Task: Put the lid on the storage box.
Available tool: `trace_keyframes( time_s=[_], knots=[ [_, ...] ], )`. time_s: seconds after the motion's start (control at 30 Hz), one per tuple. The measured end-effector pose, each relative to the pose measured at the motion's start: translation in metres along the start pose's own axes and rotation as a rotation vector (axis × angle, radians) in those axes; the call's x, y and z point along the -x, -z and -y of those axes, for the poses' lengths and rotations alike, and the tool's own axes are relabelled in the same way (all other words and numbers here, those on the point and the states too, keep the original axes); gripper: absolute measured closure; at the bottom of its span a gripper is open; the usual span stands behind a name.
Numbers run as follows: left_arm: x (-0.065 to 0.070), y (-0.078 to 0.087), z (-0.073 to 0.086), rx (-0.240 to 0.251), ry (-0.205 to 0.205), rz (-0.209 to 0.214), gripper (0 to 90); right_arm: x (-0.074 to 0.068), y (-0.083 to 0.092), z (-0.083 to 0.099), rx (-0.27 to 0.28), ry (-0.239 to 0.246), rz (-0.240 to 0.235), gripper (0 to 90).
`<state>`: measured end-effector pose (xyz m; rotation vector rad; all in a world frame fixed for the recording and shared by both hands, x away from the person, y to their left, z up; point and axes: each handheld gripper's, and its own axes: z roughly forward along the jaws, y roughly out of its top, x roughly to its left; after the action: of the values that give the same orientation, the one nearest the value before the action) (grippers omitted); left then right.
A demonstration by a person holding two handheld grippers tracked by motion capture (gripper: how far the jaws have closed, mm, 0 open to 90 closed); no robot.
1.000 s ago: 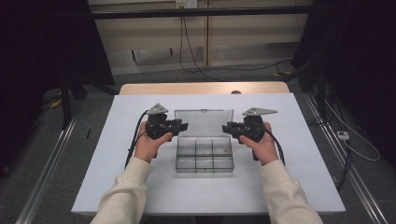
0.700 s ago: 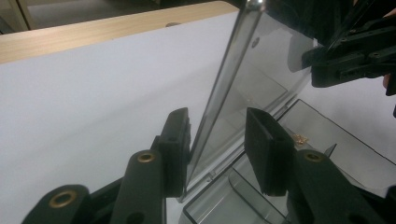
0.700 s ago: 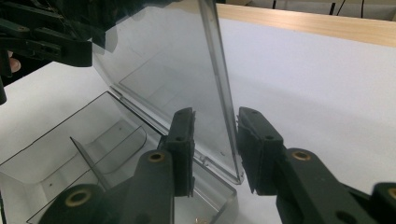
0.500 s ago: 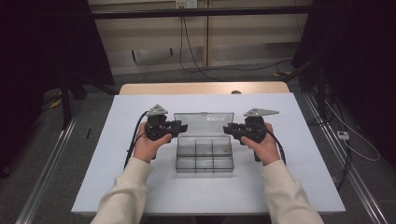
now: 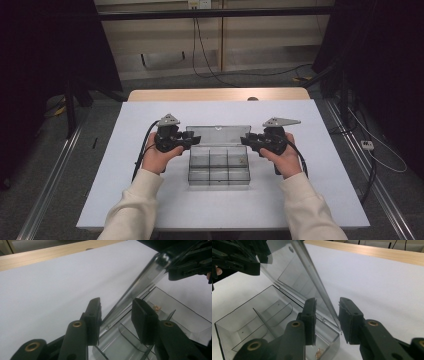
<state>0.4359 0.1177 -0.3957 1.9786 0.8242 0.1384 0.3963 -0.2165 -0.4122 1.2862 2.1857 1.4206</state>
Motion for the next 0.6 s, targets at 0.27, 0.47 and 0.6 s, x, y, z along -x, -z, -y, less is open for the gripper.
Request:
trace_keyframes(
  time_s=[0.27,0.47,0.6],
  knots=[
    [0.003,0.003,0.003,-0.006,-0.003,0.002,59.1,0.001,0.005,0.003,-0.002,-0.013,-0.01,69.5],
    [0.003,0.005,0.005,-0.004,0.001,0.003,58.9,-0.001,0.008,0.006,-0.011,-0.024,-0.008,69.4],
    [0.004,0.006,0.006,-0.011,-0.001,-0.001,58.7,-0.001,0.012,0.008,-0.016,-0.026,-0.009,69.5]
  ],
)
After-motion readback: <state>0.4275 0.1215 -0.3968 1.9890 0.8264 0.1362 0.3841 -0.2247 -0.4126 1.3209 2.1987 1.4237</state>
